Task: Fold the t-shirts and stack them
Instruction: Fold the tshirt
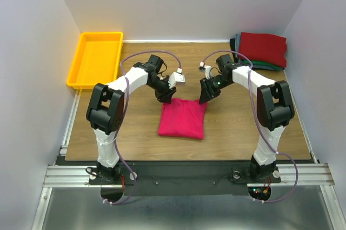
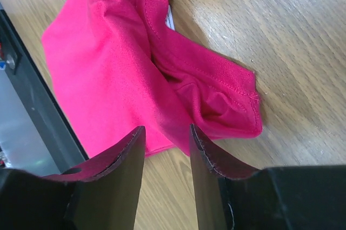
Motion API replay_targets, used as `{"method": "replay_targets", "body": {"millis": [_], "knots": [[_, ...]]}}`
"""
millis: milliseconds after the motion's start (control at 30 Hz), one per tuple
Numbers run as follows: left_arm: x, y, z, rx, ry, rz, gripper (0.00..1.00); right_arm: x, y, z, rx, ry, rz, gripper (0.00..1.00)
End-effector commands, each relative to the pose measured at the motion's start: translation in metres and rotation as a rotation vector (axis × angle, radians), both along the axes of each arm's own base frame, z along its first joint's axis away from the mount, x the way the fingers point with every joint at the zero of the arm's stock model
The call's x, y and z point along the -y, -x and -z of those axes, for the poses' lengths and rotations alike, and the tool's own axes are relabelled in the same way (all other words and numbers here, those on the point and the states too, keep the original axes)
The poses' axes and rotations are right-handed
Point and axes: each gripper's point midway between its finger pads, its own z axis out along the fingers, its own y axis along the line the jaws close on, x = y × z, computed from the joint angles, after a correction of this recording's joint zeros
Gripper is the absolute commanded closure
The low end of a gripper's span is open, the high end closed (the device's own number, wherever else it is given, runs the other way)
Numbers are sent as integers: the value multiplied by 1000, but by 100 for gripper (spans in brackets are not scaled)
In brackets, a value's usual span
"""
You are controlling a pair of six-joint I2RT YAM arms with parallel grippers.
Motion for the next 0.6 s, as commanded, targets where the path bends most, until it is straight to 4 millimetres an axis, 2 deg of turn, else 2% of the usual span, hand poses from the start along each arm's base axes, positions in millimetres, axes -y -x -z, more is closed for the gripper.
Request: {"method": "replay_targets", "body": {"millis": [0, 300, 467, 567], "knots": [[3, -2, -10, -3, 34, -8, 54, -1, -2, 1, 46, 20, -36, 56], [1, -1, 3, -16, 12, 10, 55, 4, 12, 12, 49, 55, -76, 57], [2, -2, 2, -14, 13, 25, 64, 5, 18, 17, 35, 64, -100, 62], [2, -3, 0, -9, 14, 39, 75, 4, 20, 18, 34, 66, -113, 74]]}}
